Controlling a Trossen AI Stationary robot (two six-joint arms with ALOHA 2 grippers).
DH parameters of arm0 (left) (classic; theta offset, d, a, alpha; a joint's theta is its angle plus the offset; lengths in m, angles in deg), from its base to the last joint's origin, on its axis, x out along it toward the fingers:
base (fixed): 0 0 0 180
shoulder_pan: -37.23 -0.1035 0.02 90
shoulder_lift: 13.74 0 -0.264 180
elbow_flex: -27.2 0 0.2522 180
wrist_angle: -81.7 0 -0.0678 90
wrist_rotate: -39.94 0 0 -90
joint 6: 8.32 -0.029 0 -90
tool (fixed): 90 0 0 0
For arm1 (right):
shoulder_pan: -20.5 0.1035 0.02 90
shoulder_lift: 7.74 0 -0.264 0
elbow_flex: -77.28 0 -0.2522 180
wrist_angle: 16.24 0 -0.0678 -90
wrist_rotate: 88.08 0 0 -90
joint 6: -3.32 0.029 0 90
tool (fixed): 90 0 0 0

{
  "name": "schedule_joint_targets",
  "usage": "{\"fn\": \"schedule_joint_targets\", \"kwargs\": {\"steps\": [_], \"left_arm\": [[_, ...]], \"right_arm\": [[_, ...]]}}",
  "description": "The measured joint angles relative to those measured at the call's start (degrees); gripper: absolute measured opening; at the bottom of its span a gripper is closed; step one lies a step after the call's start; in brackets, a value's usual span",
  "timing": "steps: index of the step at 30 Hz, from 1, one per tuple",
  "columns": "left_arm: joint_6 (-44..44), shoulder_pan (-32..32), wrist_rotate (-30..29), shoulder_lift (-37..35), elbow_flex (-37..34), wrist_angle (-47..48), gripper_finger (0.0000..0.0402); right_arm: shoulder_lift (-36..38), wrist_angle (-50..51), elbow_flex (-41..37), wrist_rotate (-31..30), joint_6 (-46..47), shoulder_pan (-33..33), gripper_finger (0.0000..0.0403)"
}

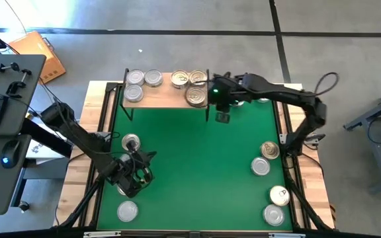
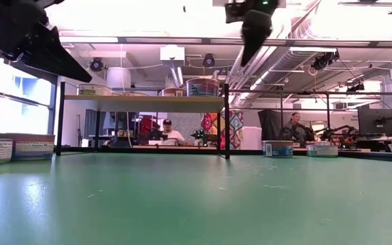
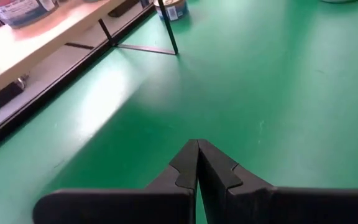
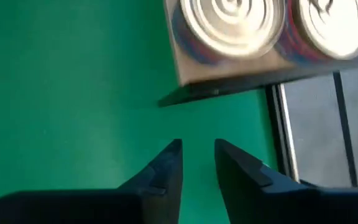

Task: Stack canned seafood by type on shelf
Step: Put the blue-pink tuna can on the shelf

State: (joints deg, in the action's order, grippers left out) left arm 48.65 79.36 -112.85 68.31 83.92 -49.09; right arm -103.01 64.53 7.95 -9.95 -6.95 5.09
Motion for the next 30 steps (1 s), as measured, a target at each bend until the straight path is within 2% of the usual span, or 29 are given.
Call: {"fn": "schedule_joint_targets", "kwargs": {"steps": [7, 11, 15, 18, 21, 30], "left_arm": [[-2.2, -1.0, -2.1, 3.1, 0.0, -2.6, 0.0000], [-5.9, -2.5, -1.9, 3.9, 0.0, -5.3, 0.0000], [-12.7, -4.6, -0.7, 3.9, 0.0, -9.3, 0.0000], [-18.2, -6.5, 0.9, 3.9, 0.0, -13.2, 0.0000], [-22.9, -8.4, 2.9, 3.9, 0.0, -16.6, 0.0000], [-29.1, -11.2, 5.9, 3.9, 0.0, -23.2, 0.0000]], "right_arm": [[11.9, -14.3, -24.7, -5.3, 8.4, -5.3, 0.0040], [12.7, -22.2, -36.2, -5.1, 13.1, -11.6, 0.0010], [11.5, -37.3, -44.4, -4.7, 13.6, -17.1, 0.0005], [9.8, -45.8, -47.2, -3.1, 15.3, -20.3, 0.0004], [8.1, -48.7, -47.5, -2.7, 15.4, -22.9, 0.0001], [2.8, -49.7, -47.3, 0.0, 14.8, -24.3, 0.0000]]}}
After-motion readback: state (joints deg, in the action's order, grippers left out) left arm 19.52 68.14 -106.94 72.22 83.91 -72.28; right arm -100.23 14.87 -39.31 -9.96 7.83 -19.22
